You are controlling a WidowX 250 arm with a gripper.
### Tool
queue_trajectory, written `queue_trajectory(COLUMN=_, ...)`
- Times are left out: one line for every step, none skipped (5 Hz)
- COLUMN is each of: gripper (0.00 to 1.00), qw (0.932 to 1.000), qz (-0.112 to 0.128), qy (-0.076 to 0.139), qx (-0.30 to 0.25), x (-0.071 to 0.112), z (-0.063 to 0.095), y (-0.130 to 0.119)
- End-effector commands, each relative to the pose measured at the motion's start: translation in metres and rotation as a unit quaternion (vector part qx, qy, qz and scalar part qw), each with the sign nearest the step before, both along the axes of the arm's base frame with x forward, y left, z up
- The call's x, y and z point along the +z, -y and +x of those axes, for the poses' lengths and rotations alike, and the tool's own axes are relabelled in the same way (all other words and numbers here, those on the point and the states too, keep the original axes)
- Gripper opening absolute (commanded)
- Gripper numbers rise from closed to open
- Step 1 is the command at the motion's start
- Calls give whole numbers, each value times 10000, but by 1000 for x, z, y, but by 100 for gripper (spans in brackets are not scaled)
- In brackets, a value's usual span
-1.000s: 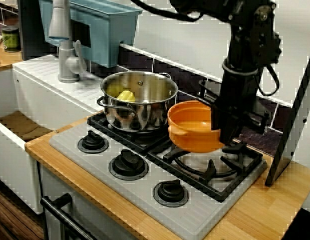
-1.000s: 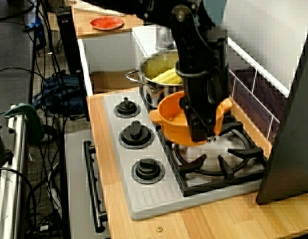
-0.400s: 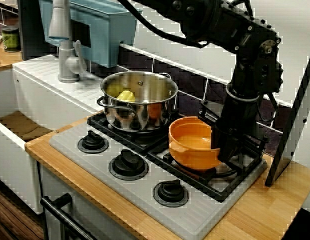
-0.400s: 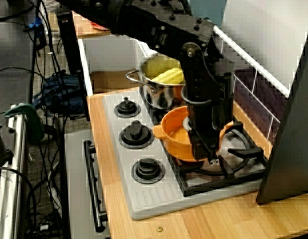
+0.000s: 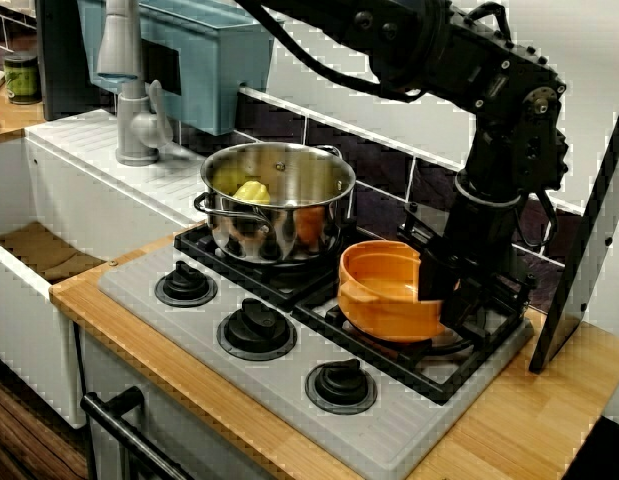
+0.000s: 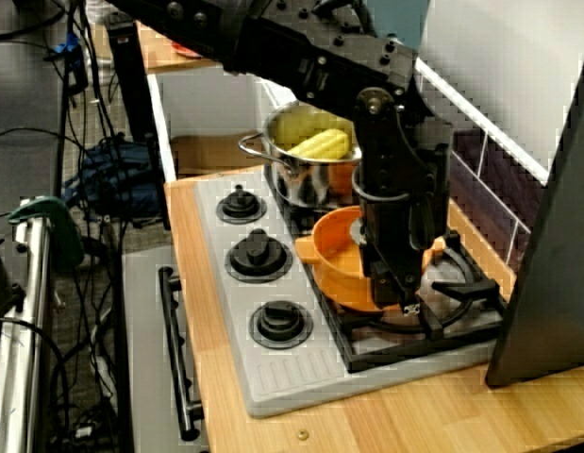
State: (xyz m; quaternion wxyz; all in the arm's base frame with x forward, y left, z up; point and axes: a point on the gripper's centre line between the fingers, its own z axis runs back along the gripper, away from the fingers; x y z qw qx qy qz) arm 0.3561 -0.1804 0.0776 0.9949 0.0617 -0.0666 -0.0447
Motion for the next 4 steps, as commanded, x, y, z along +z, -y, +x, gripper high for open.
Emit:
queue_trajectory(gripper=100, qw=9995, qz=-232, qy=186, qx=89, x=31, z=4, y=-12)
queue_trajectory(gripper=100, qw=9990, qz=-353, qy=254, qx=104, x=44, z=-1, y=-18)
queue_trajectory(gripper=100, qw=9983, qz=-476, qy=327, qx=79, x=61, z=-7, y=-18)
queue_trajectory(gripper=100, qw=9976, qz=-599, qy=332, qx=78, x=73, z=-10, y=-23)
